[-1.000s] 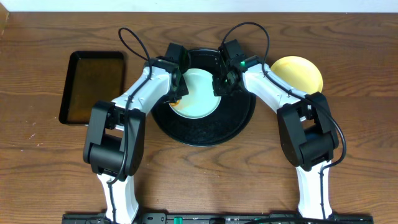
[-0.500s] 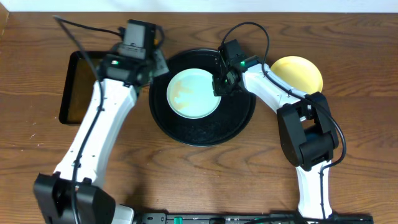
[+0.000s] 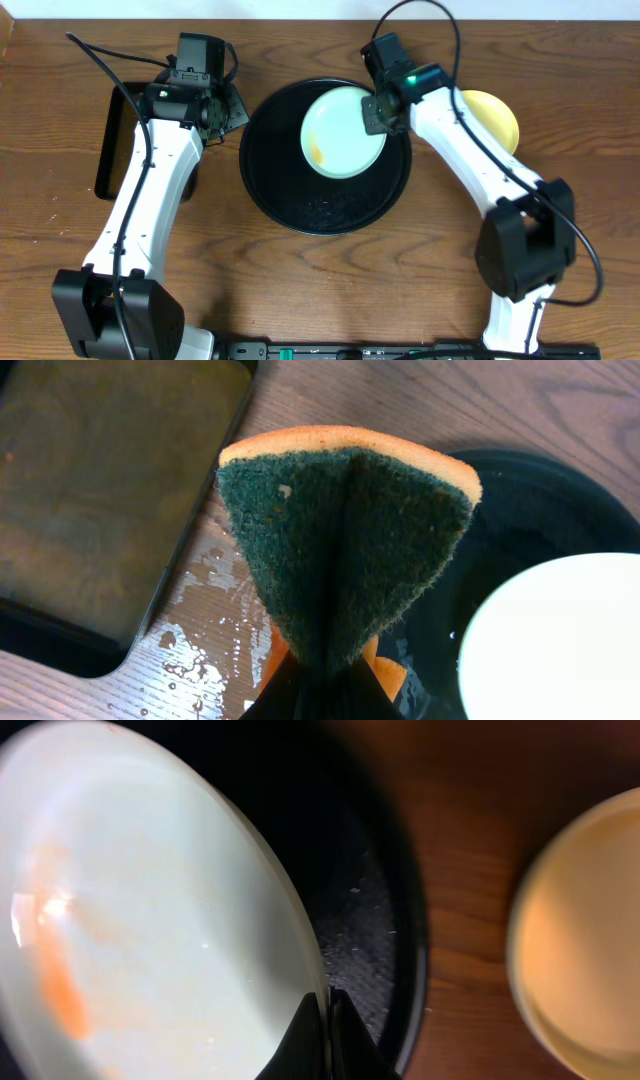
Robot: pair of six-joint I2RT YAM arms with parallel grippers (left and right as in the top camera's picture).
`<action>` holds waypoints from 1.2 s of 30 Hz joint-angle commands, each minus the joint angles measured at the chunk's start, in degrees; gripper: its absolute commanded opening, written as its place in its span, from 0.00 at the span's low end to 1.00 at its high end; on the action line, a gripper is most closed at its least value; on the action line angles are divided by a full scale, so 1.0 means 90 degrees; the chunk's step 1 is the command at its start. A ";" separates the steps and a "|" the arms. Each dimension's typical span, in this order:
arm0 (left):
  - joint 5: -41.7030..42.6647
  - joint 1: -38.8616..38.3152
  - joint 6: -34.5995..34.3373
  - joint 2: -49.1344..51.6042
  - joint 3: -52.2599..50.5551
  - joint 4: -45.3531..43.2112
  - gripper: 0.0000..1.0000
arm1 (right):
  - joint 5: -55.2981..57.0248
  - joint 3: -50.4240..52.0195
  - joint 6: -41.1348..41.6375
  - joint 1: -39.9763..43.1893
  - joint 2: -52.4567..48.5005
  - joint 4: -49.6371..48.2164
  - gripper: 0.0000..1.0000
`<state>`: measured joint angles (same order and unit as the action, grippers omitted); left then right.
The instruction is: Clean dirty plates on tray and stack at the side
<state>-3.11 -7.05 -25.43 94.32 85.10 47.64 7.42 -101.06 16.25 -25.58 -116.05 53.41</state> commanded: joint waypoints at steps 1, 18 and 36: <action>0.0010 0.0143 -0.0017 0.0002 -0.0012 -0.0015 0.08 | 0.0682 -0.0121 -0.0124 -0.0129 0.0440 0.0146 0.01; 0.0296 0.2356 -0.0301 0.0007 -0.0539 -0.0950 0.08 | 0.5654 -0.0124 -0.0661 -0.2212 0.0862 -0.0044 0.01; 0.0294 0.2684 -0.0301 0.0957 -0.1008 -0.1377 0.08 | 0.8298 -0.0124 -0.4201 -0.2883 0.0862 -0.2589 0.01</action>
<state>-0.16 16.78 -27.44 102.78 76.29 35.55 78.83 -101.25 -16.53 -50.24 -110.13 30.81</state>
